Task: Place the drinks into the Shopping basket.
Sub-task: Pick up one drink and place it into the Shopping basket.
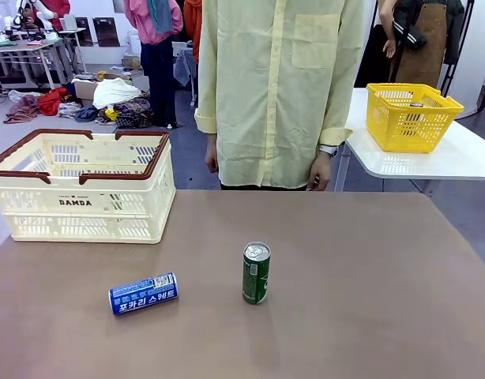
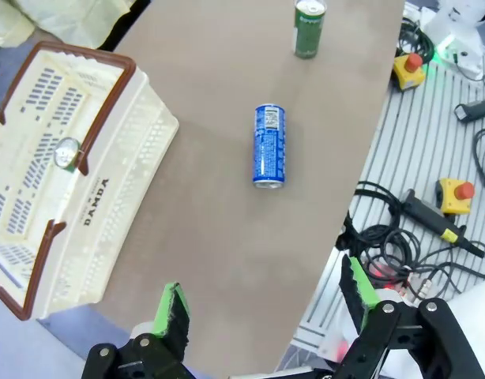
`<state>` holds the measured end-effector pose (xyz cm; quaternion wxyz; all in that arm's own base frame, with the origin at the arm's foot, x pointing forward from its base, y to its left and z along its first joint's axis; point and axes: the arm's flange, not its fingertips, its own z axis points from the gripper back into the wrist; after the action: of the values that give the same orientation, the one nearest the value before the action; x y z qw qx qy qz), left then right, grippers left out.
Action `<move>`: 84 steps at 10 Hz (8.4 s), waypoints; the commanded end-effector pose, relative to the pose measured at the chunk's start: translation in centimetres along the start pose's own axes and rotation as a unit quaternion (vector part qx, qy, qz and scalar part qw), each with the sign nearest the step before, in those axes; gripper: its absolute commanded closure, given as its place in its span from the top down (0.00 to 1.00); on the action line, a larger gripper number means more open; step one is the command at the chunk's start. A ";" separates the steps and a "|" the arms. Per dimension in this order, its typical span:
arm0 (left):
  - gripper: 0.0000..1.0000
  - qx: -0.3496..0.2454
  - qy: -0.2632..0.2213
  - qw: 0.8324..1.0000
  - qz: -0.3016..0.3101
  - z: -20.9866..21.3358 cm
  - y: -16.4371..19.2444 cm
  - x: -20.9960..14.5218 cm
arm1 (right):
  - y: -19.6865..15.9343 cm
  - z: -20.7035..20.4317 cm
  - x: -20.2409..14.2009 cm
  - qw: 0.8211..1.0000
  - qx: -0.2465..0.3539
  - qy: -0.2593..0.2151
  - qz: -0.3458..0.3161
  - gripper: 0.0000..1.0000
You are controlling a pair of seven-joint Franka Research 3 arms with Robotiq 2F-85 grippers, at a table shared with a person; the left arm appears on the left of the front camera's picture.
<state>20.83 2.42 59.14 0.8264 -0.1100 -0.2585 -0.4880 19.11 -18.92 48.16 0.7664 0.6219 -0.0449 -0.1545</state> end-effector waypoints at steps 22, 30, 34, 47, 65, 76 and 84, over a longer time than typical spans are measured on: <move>1.00 -0.124 0.232 0.961 -0.080 -37.2 -1.5 7.6 | 0.3 0.1 0.0 1.000 0.007 -0.001 0.003 1.00; 0.00 -0.149 0.278 0.945 -0.083 -39.6 -1.8 7.1 | 0.3 0.1 0.0 1.000 0.007 -0.001 0.003 1.00; 0.00 -0.157 0.283 0.943 -0.079 -40.0 -1.8 6.9 | 0.3 0.1 0.0 1.000 0.007 -0.001 0.003 1.00; 0.00 -0.088 0.196 0.966 -0.145 -17.2 4.0 17.7 | 0.3 0.1 0.0 1.000 0.007 -0.001 0.003 1.00; 0.00 0.134 0.097 0.874 0.456 -8.0 33.4 9.3 | 0.3 0.1 0.0 1.000 0.007 -0.001 0.003 1.00; 0.00 0.169 0.156 0.840 0.492 -19.7 33.3 7.2 | 0.3 0.1 0.0 1.000 0.007 -0.001 0.003 1.00; 0.00 0.132 0.255 0.819 0.497 -26.5 36.6 6.1 | 0.3 0.1 0.0 1.000 0.007 -0.001 0.003 1.00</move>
<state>62.36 4.78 41.85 0.9998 -0.0048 -0.0192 0.0053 19.11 -18.93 48.17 0.7663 0.6220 -0.0450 -0.1548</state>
